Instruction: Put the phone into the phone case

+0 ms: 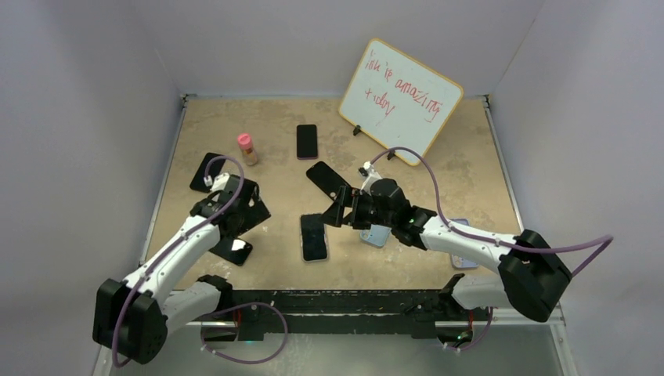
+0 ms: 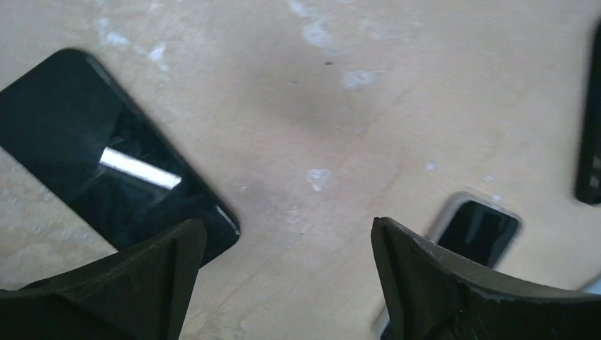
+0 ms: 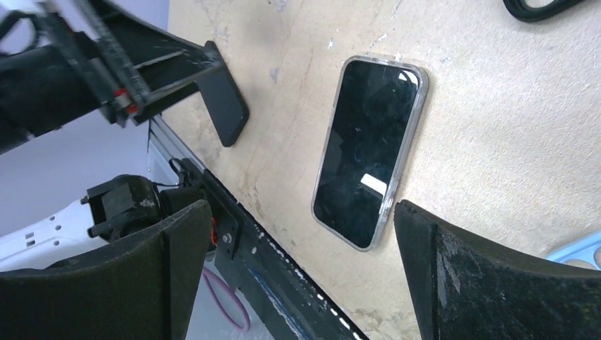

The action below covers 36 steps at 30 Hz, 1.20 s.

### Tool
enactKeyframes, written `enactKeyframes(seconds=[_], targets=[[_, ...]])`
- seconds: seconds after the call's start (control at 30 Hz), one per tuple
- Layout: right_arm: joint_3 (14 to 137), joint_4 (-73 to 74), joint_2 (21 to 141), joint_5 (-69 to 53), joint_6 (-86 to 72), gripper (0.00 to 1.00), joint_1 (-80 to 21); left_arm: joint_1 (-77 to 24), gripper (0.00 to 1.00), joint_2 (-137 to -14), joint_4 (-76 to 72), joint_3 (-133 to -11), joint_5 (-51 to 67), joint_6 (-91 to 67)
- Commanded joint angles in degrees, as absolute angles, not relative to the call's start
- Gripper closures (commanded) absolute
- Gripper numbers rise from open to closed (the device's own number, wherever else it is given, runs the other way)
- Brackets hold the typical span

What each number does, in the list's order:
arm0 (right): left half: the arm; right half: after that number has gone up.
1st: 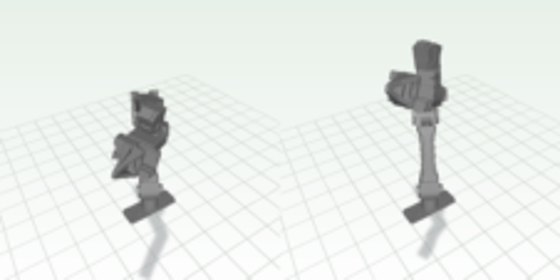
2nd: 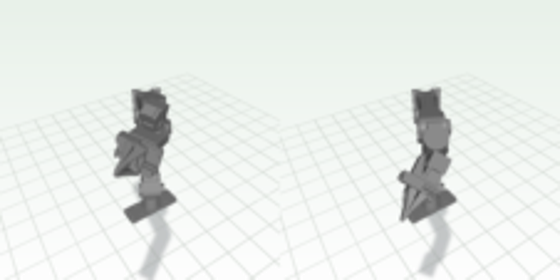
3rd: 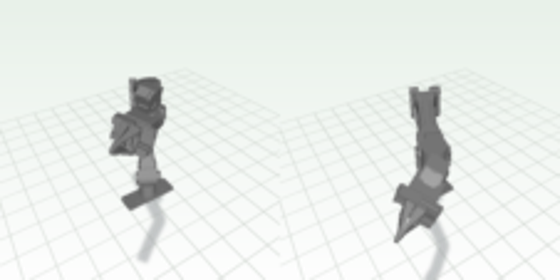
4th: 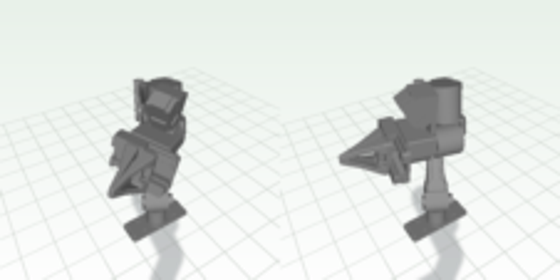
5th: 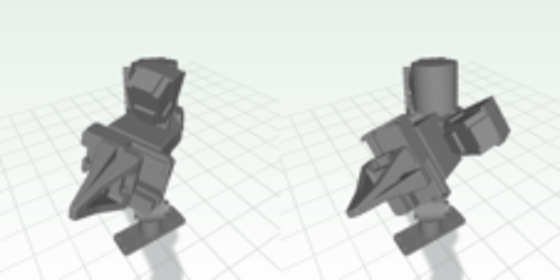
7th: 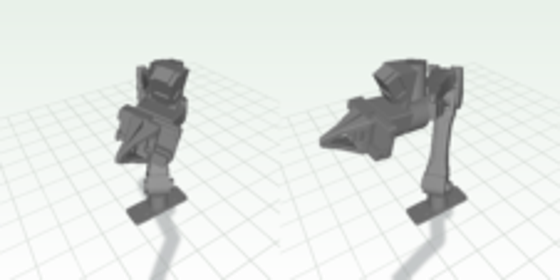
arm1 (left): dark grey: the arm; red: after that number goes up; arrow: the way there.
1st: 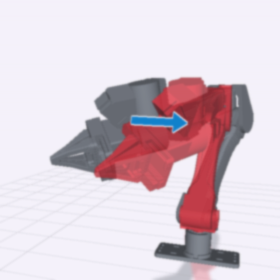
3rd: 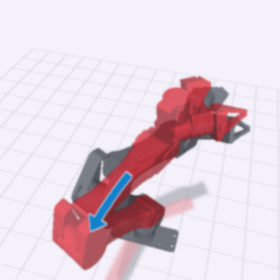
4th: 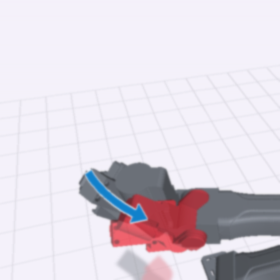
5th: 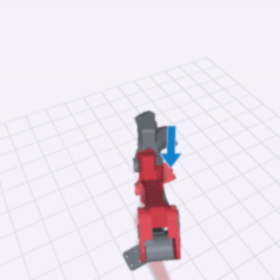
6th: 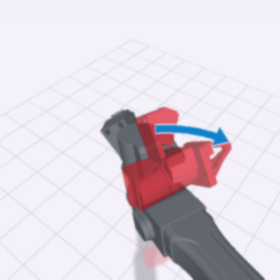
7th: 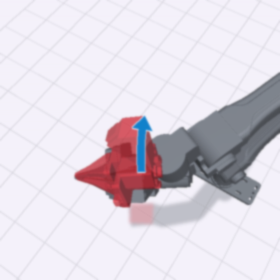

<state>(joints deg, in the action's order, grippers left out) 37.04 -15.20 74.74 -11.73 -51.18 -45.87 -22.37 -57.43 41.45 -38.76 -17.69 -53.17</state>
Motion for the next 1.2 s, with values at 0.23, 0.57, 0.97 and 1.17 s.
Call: enactKeyframes(seconds=[0.23, 0.57, 0.97, 1.17], targets=[[35.4, -14.2, 70.5, -9.9, -48.2, 0.01, -46.0, -6.3, 0.1, -68.1, 53.4, -40.3, -17.1, -61.6], [35.1, -14.0, 70.3, -10.3, -47.9, 0.01, -45.9, 0.0, 0.03, -67.0, 45.4, -33.3, -9.7, -58.8], [35.9, -15.3, 71.8, -10.1, -47.3, 0.01, -46.0, 1.4, 0.11, -69.7, 44.2, -32.1, -9.1, -59.2], [35.9, -15.5, 71.7, -10.1, -47.5, 0.01, -45.9, 1.5, 0.21, -69.6, 43.4, -31.3, -7.5, -59.3]])
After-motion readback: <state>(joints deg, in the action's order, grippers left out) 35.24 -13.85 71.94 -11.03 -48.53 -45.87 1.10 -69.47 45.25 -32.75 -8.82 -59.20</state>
